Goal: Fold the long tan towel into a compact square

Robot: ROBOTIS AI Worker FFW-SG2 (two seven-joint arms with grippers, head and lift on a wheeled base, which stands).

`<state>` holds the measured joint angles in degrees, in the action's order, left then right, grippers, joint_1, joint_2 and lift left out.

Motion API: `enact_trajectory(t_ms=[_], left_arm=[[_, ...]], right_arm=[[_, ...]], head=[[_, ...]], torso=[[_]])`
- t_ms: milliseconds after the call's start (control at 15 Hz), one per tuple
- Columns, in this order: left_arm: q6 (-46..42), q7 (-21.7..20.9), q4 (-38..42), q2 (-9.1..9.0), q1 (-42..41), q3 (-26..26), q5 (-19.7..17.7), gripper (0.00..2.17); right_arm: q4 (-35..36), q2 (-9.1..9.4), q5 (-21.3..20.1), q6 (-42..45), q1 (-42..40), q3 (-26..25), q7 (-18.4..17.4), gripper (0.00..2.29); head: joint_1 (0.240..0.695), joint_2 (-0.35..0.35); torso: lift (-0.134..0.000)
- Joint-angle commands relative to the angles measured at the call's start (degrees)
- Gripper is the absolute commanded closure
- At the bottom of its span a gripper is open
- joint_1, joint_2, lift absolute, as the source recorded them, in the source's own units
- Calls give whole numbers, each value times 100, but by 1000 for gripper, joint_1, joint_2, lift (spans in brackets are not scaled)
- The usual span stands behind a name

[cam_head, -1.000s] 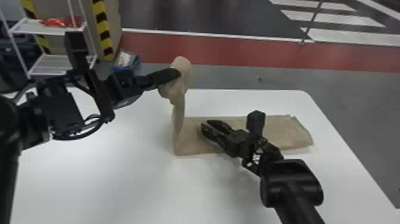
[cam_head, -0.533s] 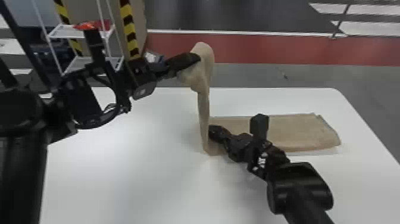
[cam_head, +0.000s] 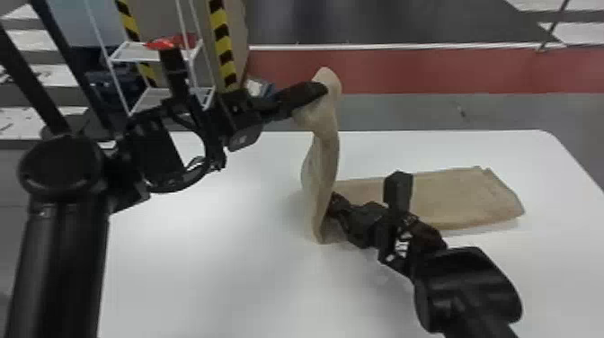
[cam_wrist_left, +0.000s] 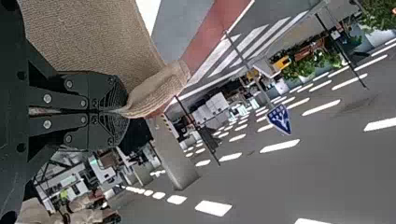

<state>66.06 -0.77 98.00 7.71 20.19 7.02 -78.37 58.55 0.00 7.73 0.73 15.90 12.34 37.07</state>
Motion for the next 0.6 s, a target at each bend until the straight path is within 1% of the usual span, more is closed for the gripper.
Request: enact_trajectory(t_ms=[0, 67, 133, 200, 267, 333, 400, 467, 533], left_arm=[[-18, 51, 9, 29, -33, -43, 94, 1713], [-18, 68, 9, 29, -33, -69, 155, 1713], [-18, 86, 0, 29, -24, -78, 261, 1713], [-35, 147, -27, -24, -24, -113, 419, 1713], [-70, 165, -27, -86, -33, -201, 612, 1713], [-105, 209, -27, -156, -42, -271, 735, 1713], [-229, 288, -35, -288, -77, -350, 902, 1713], [-299, 376, -35, -411, -138, -447, 1104, 1713], [-492, 385, -35, -534, -191, -552, 1271, 1713]], right_arm=[[737, 5, 9, 18, -438, -285, 2, 1403], [1159, 5, 9, -17, -632, -443, -25, 448], [1519, -202, 35, -158, -816, -689, -69, -1], [1721, -387, 194, -316, -922, -988, -86, -1], [1897, -677, 519, -351, -1062, -1401, -86, 6], [2038, -940, 853, -333, -1194, -1718, -86, 49], [2134, -1169, 1196, -316, -1379, -2201, -69, 53], [2222, -1318, 1494, -281, -1528, -2728, -7, 53], [2222, -1415, 1741, -228, -1625, -3194, 10, 53]], head=[[681, 53], [680, 52], [678, 47], [674, 40], [670, 26], [666, -33], [665, -78], [661, -127], [658, -170]], torso=[[-124], [-124], [-124], [-124], [-124], [-124], [-124], [-124], [-124]])
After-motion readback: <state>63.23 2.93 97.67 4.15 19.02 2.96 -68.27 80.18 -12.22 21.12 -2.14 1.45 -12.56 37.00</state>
